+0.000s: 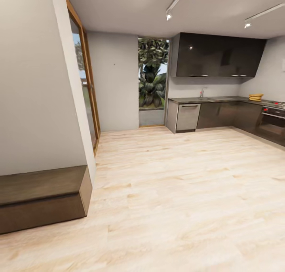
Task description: In the kitchen, take the popcorn bag from the countertop, put it into the microwave, and heat it until the popcorn is cooked so the cooked popcorn ends up inside the bag.
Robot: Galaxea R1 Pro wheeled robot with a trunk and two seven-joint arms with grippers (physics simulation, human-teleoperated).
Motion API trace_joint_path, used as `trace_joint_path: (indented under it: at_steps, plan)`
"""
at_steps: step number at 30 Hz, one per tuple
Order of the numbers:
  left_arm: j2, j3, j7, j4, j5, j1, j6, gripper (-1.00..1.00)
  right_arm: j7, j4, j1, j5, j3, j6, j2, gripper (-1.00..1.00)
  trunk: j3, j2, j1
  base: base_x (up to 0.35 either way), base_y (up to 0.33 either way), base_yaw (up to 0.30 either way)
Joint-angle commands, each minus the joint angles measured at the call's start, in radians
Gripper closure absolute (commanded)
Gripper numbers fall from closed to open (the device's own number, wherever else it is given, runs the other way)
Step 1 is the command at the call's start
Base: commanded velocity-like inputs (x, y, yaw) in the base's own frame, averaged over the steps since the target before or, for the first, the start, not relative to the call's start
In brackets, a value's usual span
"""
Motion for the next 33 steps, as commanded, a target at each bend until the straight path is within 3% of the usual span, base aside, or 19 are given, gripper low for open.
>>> trace_joint_path:
  at_steps: [1,17,20,23,25,33]
  plan:
    - [0.000,0.000,0.001,-0.001,0.008,0.000,-0.001,-1.00,-0.001,0.000,0.000,-0.001,0.000,-0.004,0.000,-1.00,-0.001,0.000,0.000,0.000,0.000,-0.290]
    - [-0.001,0.003,0.001,-0.001,0.015,0.000,-0.002,-1.00,0.008,0.001,0.000,0.005,0.004,0.007,-0.013,-1.00,-0.001,0.000,0.000,0.000,0.000,-0.290]
    - [0.002,0.002,0.002,-0.002,0.046,0.000,-0.002,-1.00,0.009,0.002,0.000,0.006,0.004,0.007,-0.015,-1.00,-0.001,0.000,0.000,0.000,0.000,-0.290]
    - [0.006,0.000,-0.002,-0.002,0.116,0.000,-0.003,-1.00,0.010,0.004,0.000,0.006,0.004,0.007,-0.016,-1.00,-0.001,0.000,0.000,0.000,0.000,-0.290]
    - [0.011,-0.002,-0.011,-0.002,0.143,0.000,-0.004,-1.00,0.010,0.006,0.000,0.006,0.004,0.007,-0.016,-1.00,-0.001,0.000,0.000,0.000,0.000,-0.290]
    - [0.035,-0.002,-0.102,0.001,0.164,0.000,0.000,-1.00,0.010,0.009,0.000,0.006,0.004,0.006,-0.016,-1.00,-0.001,0.000,0.000,0.000,0.000,-0.290]
